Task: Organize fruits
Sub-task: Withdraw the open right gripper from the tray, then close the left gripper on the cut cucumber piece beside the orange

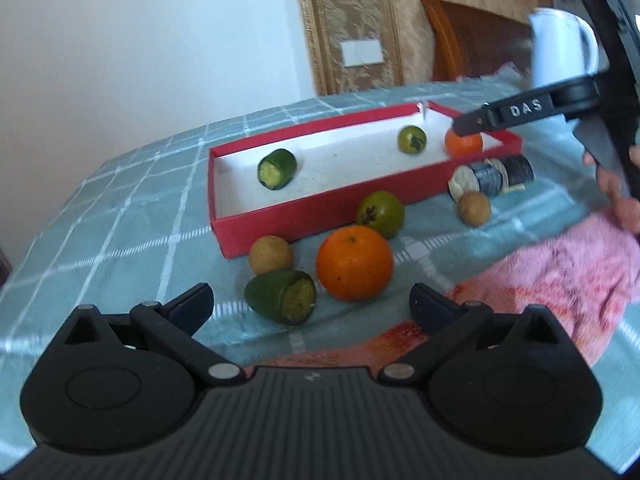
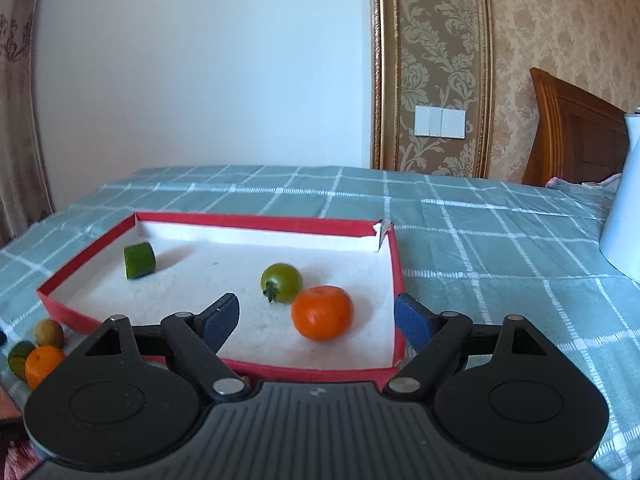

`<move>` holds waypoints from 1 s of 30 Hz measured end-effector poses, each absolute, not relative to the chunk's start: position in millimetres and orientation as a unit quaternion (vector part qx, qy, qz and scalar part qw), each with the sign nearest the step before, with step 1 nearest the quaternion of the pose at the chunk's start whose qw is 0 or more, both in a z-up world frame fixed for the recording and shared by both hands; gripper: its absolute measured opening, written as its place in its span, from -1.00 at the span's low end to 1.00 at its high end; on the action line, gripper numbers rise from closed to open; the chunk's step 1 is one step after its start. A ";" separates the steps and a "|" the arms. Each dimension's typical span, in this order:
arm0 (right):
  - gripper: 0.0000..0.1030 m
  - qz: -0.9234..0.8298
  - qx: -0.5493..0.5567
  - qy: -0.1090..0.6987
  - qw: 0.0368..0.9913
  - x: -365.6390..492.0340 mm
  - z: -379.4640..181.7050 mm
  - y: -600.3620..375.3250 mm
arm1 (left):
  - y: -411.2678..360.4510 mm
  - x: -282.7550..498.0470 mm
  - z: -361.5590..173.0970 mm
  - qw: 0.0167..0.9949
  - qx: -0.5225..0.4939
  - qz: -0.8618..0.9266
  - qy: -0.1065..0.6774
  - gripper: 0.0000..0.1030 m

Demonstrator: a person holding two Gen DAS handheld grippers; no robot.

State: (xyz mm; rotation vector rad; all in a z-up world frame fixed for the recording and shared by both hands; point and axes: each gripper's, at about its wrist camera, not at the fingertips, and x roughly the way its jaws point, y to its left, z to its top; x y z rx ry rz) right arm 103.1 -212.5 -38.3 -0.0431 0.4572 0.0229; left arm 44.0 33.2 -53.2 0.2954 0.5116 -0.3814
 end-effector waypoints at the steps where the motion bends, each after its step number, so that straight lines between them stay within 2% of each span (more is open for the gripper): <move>1: 0.65 0.012 -0.027 0.227 0.973 102.6 -39.4 -210.5 | 33.4 46.0 -52.6 0.937 0.146 -0.190 0.253 1.00; 6: 0.65 0.003 -0.054 0.223 0.973 100.3 -42.4 -201.9 | 40.6 60.2 -50.7 0.927 0.141 -0.215 0.274 1.00; 8: 0.65 0.003 -0.057 0.224 0.973 100.9 -43.3 -201.4 | 44.8 64.7 -49.5 0.922 0.135 -0.231 0.281 0.93; 11: 0.65 0.001 -0.058 0.227 0.972 101.7 -44.3 -201.1 | 49.9 70.2 -48.2 0.914 0.125 -0.257 0.288 0.72; 13: 0.65 -0.001 -0.060 0.231 0.971 102.7 -45.1 -201.1 | 52.3 72.7 -47.7 0.915 0.122 -0.256 0.287 0.69; 16: 0.65 -0.004 -0.063 0.235 0.970 104.5 -46.3 -200.5 | 55.0 73.5 -47.5 0.911 0.113 -0.271 0.291 0.55; 24: 0.65 -0.009 -0.068 0.244 0.967 106.6 -48.7 -200.7 | 57.4 66.8 -48.7 0.911 0.114 -0.273 0.287 0.51; 27: 0.65 -0.010 -0.068 0.244 0.967 106.6 -48.3 -200.4 | 59.8 73.4 -48.4 0.913 0.109 -0.266 0.290 0.61; 30: 0.65 -0.009 -0.067 0.244 0.967 106.6 -48.0 -200.7 | 62.8 79.6 -47.3 0.911 0.102 -0.269 0.296 0.59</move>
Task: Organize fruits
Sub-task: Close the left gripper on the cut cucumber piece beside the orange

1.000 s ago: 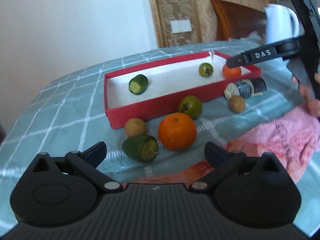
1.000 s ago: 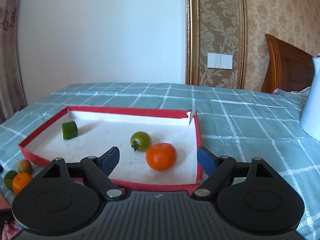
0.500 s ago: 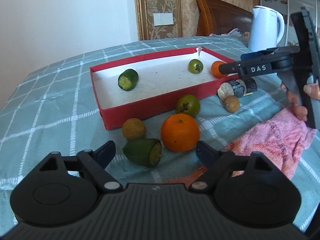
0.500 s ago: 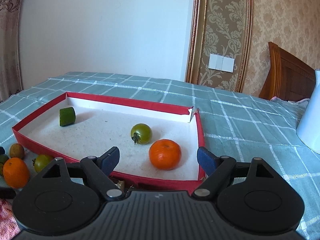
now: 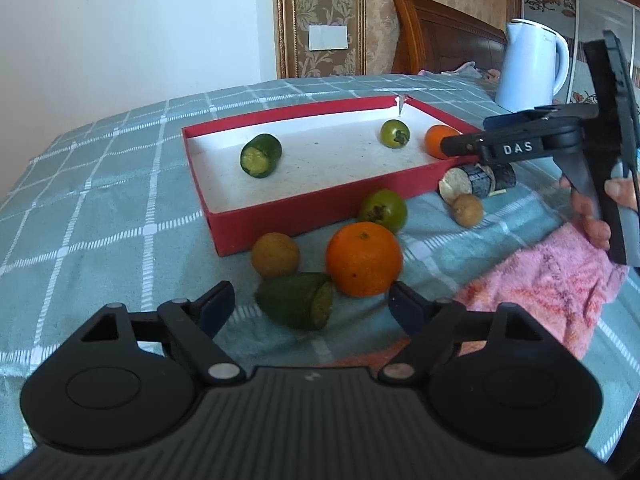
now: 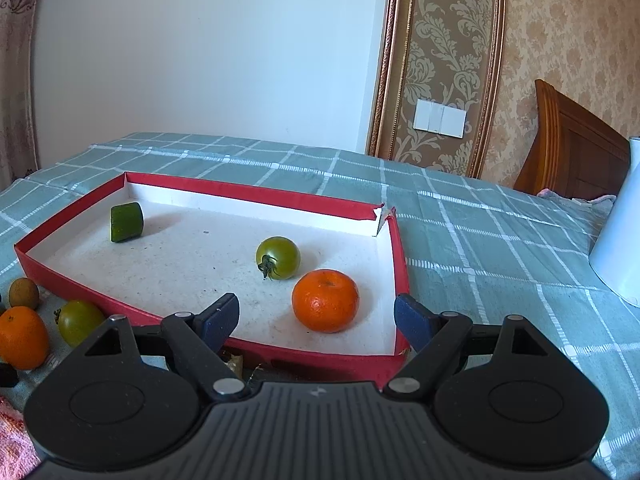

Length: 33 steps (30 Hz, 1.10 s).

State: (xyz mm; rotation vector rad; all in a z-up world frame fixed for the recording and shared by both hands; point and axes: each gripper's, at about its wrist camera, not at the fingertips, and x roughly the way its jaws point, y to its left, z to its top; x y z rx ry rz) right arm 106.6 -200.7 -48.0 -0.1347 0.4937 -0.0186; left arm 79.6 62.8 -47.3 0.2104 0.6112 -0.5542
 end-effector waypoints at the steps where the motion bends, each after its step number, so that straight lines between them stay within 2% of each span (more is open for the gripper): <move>1: 0.65 -0.009 -0.066 0.244 0.967 106.7 -48.1 -200.6 | 63.8 80.5 -47.1 0.909 0.101 -0.273 0.299 0.53; 4: 0.65 -0.009 -0.066 0.245 0.967 107.6 -47.8 -199.4 | 66.0 78.9 -45.8 0.905 0.098 -0.289 0.297 0.26; 6: 0.65 -0.007 -0.065 0.245 0.967 107.4 -47.5 -200.0 | 65.3 78.0 -45.1 0.905 0.103 -0.290 0.294 0.23; 9: 0.65 0.000 -0.059 0.246 0.967 107.0 -47.3 -199.7 | 64.3 76.4 -44.9 0.906 0.102 -0.291 0.292 0.08; 12: 0.65 0.005 -0.054 0.248 0.967 106.2 -46.7 -199.6 | 62.4 72.2 -46.5 0.910 0.108 -0.280 0.286 0.05; 14: 0.65 0.008 -0.051 0.249 0.967 105.6 -46.2 -199.5 | 63.4 72.1 -47.2 0.914 0.105 -0.268 0.286 -0.10; 18: 0.65 0.015 -0.041 0.250 0.967 103.9 -45.3 -200.4 | 67.7 74.3 -48.2 0.918 0.082 -0.257 0.290 -0.17; 20: 0.65 0.021 -0.030 0.251 0.967 102.5 -44.9 -201.8 | 64.0 70.3 -47.8 0.922 0.087 -0.245 0.288 -0.28; 25: 0.65 0.048 -0.012 0.252 0.967 96.6 -42.1 -205.1 | 59.6 62.4 -46.6 0.933 0.079 -0.209 0.283 -0.29; 33: 0.65 0.071 -0.069 0.197 0.975 73.0 -30.4 -234.2 | 67.1 51.0 -28.0 0.950 0.021 -0.155 0.271 -0.29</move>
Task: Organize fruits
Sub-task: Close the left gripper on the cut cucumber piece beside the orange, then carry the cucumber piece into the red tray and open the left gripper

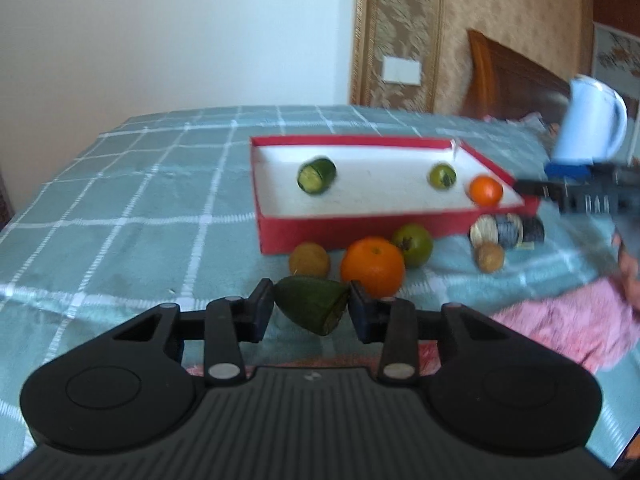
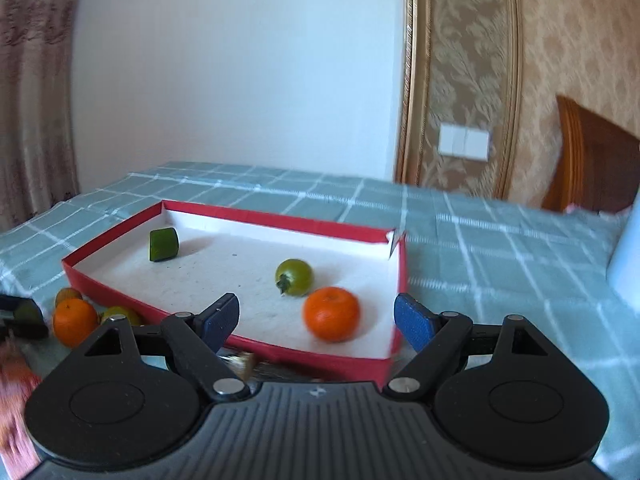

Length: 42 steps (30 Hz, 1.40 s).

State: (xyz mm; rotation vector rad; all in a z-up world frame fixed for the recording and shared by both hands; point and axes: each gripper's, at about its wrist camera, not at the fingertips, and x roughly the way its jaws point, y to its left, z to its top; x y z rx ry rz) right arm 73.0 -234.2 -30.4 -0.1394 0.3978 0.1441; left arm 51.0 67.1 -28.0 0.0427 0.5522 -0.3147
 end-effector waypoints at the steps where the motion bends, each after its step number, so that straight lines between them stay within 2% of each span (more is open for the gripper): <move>1: 0.65 0.073 -0.074 0.195 0.975 71.4 -31.8 -237.1 | 66.9 51.7 -22.4 0.952 0.016 -0.150 0.266 -0.29; 8: 0.65 0.107 -0.063 0.203 0.971 65.6 -36.1 -237.8 | 35.4 94.3 13.6 0.959 0.001 -0.130 0.251 -0.29; 12: 0.65 0.076 -0.063 0.186 0.978 64.4 -33.4 -242.8 | 7.7 129.6 6.2 0.957 0.015 -0.110 0.268 -0.29; 19: 0.65 0.063 -0.035 0.202 0.977 73.4 -33.8 -254.1 | -0.9 170.6 -15.1 0.943 -0.001 -0.085 0.322 -0.29; 26: 0.65 0.065 -0.046 0.204 0.976 71.8 -35.5 -248.6 | -2.6 181.5 -29.0 0.935 -0.002 -0.079 0.346 -0.29; 36: 0.65 0.055 -0.042 0.212 0.975 74.3 -38.4 -249.1 | -5.3 176.9 -31.4 0.938 0.012 -0.079 0.337 -0.27; 39: 0.65 0.055 -0.042 0.214 0.974 75.3 -39.4 -249.1 | -5.9 170.0 -29.7 0.939 0.021 -0.077 0.334 -0.21; 42: 0.65 0.054 -0.045 0.212 0.975 74.6 -39.8 -248.4 | -3.3 154.9 -25.3 0.946 0.031 -0.064 0.318 -0.08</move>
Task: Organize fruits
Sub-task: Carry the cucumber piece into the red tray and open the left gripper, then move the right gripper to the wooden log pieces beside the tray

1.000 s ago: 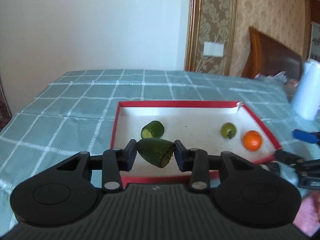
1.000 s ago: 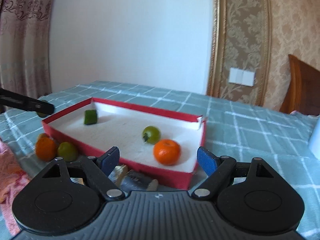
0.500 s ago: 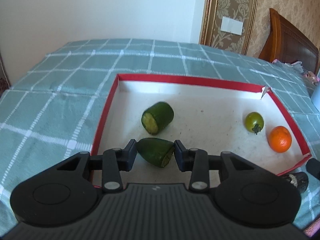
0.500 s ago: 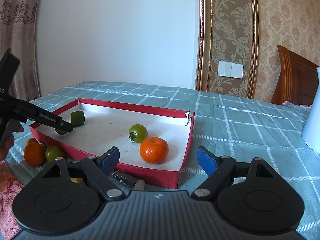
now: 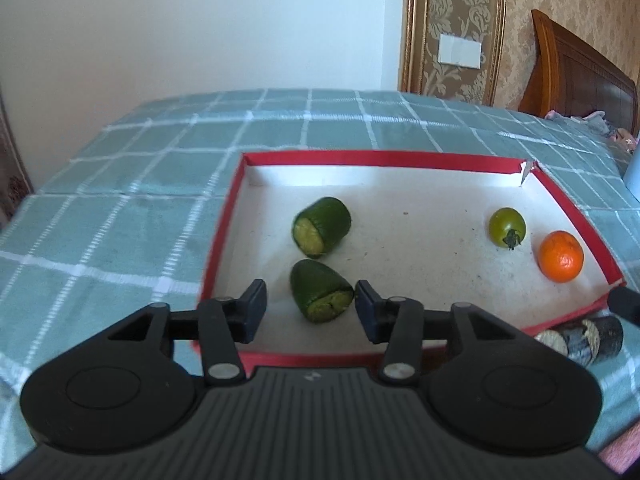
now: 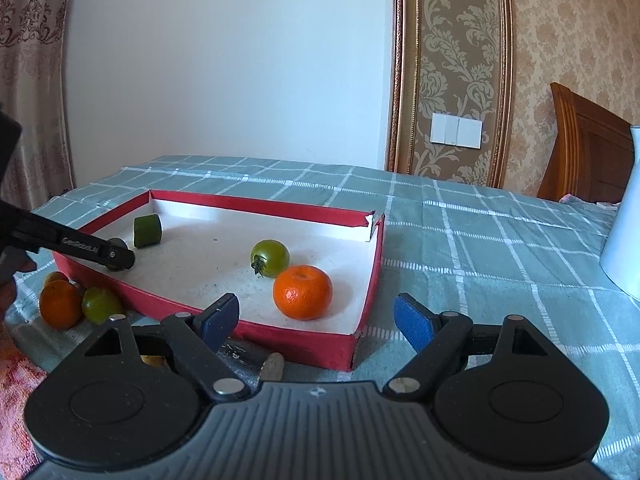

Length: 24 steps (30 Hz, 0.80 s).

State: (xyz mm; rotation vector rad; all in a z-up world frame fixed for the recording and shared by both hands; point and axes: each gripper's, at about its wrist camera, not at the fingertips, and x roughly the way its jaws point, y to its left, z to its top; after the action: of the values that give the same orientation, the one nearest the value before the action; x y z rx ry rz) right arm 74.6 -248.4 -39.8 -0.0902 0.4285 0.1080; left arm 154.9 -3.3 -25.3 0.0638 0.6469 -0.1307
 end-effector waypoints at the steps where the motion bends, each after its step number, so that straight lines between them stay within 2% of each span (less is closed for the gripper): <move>1: 0.65 0.053 -0.046 0.211 0.975 74.2 -39.8 -248.2 | -1.0 148.2 -22.8 0.949 0.030 -0.059 0.309 -0.03; 4: 0.65 0.052 -0.045 0.203 0.977 72.1 -38.9 -249.1 | 9.2 120.0 -12.1 0.960 0.010 -0.053 0.275 0.15; 5: 0.65 0.053 -0.042 0.199 0.978 71.3 -38.3 -250.1 | 13.0 108.9 -9.0 0.963 0.000 -0.057 0.263 0.27; 10: 0.65 0.049 -0.040 0.191 0.979 66.5 -33.9 -254.8 | 24.8 55.3 -7.9 0.968 -0.023 -0.093 0.230 0.46; 16: 0.65 0.041 -0.025 0.193 0.980 47.0 -30.8 -275.5 | 26.3 23.7 -26.0 0.958 -0.013 -0.152 0.244 0.51; 24: 0.65 0.026 -0.018 0.228 0.973 33.6 -45.9 -288.4 | 19.3 31.2 -46.8 0.952 0.004 -0.155 0.263 0.64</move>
State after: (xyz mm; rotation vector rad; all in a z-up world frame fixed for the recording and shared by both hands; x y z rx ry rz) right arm 33.6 -288.4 -45.9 -0.0362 0.4593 0.0517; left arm 31.2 19.3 -46.8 0.0077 0.5349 -0.3141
